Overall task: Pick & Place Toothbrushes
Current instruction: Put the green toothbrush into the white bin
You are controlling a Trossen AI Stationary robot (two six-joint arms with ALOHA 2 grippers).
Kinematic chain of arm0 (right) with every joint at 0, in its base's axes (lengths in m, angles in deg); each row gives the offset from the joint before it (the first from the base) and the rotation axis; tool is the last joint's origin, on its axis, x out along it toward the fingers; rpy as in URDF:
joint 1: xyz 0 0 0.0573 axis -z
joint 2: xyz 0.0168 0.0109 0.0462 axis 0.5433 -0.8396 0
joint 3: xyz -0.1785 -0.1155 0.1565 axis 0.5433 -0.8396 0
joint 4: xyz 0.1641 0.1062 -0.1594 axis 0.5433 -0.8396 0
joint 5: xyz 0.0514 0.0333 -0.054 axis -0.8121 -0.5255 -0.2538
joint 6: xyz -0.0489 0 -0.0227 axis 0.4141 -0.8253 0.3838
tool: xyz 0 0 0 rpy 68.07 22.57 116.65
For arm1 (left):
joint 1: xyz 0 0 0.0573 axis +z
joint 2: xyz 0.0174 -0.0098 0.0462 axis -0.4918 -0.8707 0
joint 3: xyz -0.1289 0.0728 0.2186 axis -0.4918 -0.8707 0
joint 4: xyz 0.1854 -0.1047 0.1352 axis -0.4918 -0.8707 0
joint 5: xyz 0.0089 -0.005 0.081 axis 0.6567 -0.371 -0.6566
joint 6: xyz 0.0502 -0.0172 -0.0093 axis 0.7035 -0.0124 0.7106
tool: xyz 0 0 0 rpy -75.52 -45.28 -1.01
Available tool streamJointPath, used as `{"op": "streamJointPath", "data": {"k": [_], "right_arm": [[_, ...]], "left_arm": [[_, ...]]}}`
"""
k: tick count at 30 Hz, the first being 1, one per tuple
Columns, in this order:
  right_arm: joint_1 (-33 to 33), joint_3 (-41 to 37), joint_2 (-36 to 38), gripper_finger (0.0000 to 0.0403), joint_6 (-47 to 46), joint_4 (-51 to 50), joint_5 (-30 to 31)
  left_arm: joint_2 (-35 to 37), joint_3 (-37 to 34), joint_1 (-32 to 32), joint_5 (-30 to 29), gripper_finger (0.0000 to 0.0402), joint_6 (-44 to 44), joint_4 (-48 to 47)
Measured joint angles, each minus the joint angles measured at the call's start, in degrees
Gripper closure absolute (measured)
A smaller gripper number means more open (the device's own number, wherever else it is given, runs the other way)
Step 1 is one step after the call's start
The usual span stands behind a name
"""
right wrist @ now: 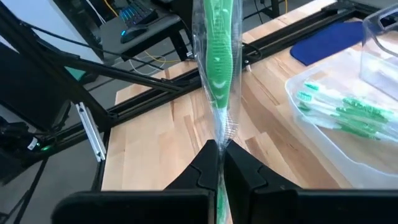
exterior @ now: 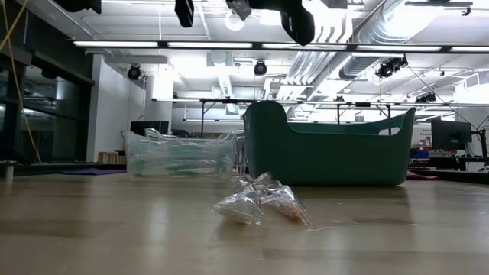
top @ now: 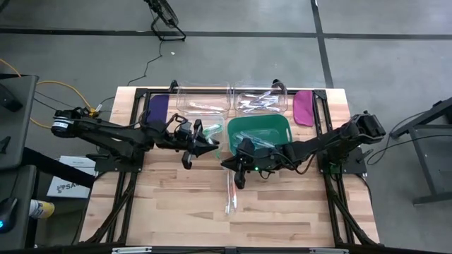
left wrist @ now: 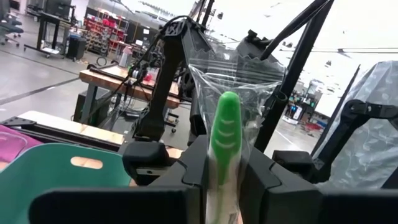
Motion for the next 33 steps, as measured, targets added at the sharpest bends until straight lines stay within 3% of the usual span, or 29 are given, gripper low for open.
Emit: {"op": "streamJointPath", "data": {"k": [5, 10, 18, 25, 33], "right_arm": [[0.0, 0.0, -0.04, 0.0381, -2.43, -0.14, -0.51], [0.02, 0.02, 0.01, 0.0313, -6.65, 0.3, -2.05], [0.04, 0.02, 1.84, 0.0214, -9.94, -1.49, -12.38], [-0.32, 0.02, 5.65, 0.0206, -15.6, -9.84, -15.01], [-2.18, 0.02, 6.39, 0.0207, -16.13, -11.68, -14.78]], "left_arm": [[0.0, 0.02, 0.0, 0.19, 0.035, 0.0, -0.79], [-0.04, -0.02, -0.03, 0.35, 0.0356, 0.24, -2.13], [1.92, -0.02, 0.51, 0.33, 0.0356, 0.57, -7.53], [6.09, -0.04, 4.17, -0.81, 0.0356, 3.26, -16.71], [8.26, -0.04, 9.91, -1.42, 0.0356, 2.56, -29.69]]}}
